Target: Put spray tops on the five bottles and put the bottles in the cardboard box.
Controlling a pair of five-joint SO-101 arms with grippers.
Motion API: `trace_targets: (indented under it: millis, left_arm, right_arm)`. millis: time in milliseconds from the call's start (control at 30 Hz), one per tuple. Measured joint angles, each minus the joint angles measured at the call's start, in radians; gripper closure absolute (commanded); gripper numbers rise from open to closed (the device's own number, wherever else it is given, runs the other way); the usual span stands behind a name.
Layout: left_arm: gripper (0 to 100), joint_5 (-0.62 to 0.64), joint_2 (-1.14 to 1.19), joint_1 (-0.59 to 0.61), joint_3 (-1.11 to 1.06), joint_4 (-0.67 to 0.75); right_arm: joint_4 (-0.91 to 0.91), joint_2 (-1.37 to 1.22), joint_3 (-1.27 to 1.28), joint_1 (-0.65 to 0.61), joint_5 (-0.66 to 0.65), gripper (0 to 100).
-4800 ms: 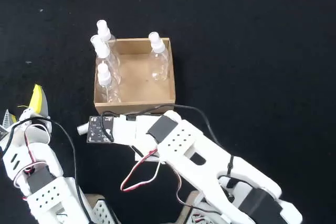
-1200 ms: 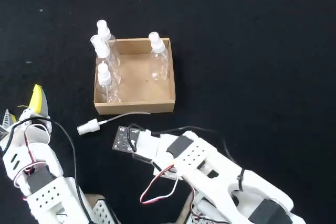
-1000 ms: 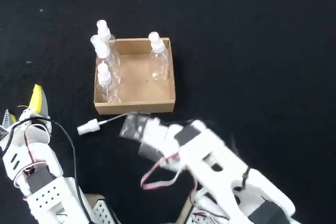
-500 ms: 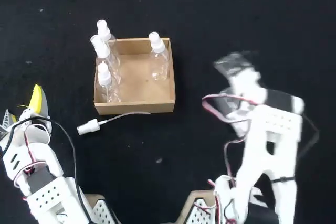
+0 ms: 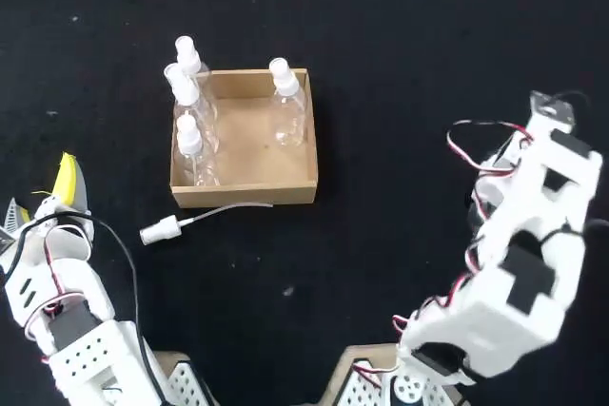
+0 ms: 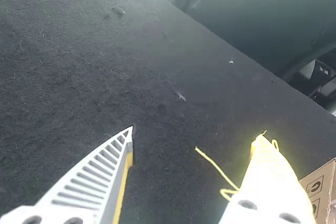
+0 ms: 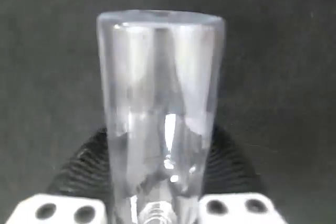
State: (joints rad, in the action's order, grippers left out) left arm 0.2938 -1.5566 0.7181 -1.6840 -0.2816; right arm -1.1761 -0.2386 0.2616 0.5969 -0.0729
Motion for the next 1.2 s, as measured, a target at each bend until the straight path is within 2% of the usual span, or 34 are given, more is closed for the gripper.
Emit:
trace_targets:
  millis: [67,367,467,567,700,833,1200]
  left_arm:
    - [76,0.0,0.0,0.0,0.0,0.0]
    - [76,0.0,0.0,0.0,0.0,0.0]
    - [76,0.0,0.0,0.0,0.0,0.0]
    - [76,0.0,0.0,0.0,0.0,0.0]
    - [76,0.0,0.0,0.0,0.0,0.0]
    - [76,0.0,0.0,0.0,0.0,0.0]
    - [76,0.0,0.0,0.0,0.0,0.0]
  right_arm:
    - [-0.003,-0.048,-0.032,0.0,0.037,62.8]
    - [-0.17,-0.066,-0.207,-0.068,0.054,64.3]
    - [-0.253,-0.066,-0.298,-0.078,0.021,64.3]
    - [-0.376,-0.066,-0.4,-0.077,-0.071,64.5]
    - [-0.485,-0.066,-0.505,-0.077,-0.281,64.5]
    - [-0.494,-0.066,-0.531,-0.075,-0.548,64.2]
    - [-0.44,-0.089,-0.529,0.068,-1.544,64.3]
